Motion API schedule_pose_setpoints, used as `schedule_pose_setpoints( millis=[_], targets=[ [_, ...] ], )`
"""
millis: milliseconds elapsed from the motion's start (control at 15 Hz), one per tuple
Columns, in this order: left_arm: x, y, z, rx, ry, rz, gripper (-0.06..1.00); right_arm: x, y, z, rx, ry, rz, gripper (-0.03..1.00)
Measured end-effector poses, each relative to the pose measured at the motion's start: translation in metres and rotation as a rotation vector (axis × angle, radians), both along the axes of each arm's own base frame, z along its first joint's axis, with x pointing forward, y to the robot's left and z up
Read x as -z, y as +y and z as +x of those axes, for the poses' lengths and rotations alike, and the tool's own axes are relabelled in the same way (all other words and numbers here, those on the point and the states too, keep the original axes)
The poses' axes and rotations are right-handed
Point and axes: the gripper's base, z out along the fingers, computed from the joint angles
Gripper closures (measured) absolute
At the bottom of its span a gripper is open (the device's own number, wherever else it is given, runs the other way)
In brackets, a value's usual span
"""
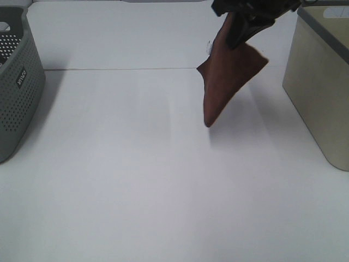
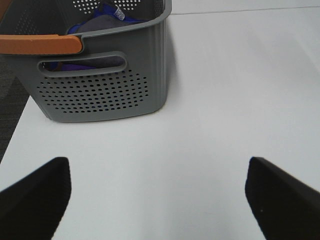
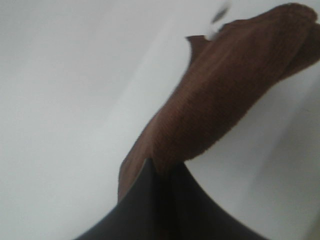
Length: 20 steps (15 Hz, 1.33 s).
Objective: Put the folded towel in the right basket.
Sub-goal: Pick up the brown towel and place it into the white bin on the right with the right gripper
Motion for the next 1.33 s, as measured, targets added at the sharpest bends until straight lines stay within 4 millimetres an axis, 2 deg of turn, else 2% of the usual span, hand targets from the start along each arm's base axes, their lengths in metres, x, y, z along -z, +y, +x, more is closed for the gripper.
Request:
schedule_pose_setpoints(
  millis=[200, 333, 533, 800, 1000, 1133, 1333],
  targets=[
    [0.000, 0.000, 0.000, 0.000, 0.000, 0.000, 0.06, -0.035, -0.023, -0.002, 0.040, -0.089, -0.226, 0.93],
    [0.000, 0.000, 0.000, 0.000, 0.000, 0.000, 0.06, -0.053, -0.041, 0.005, 0.089, -0.159, -0.281, 0.93],
    [0.000, 0.000, 0.000, 0.000, 0.000, 0.000, 0.06, -0.067, -0.095, 0.017, 0.229, -0.175, -0.240, 0.93],
    [0.000, 0.000, 0.000, 0.000, 0.000, 0.000, 0.06, -0.066, -0.187, 0.020, 0.398, -0.137, -0.131, 0.93],
    [0.000, 0.000, 0.000, 0.000, 0.000, 0.000, 0.06, -0.066, -0.243, 0.012, 0.478, -0.138, -0.115, 0.93],
    [0.000, 0.000, 0.000, 0.000, 0.000, 0.000, 0.06, -0.059, -0.258, 0.013, 0.500, -0.123, -0.099, 0.93],
    [0.000, 0.000, 0.000, 0.000, 0.000, 0.000, 0.06, -0.026, -0.260, 0.031, 0.487, -0.045, -0.044, 0.93]
  ],
)
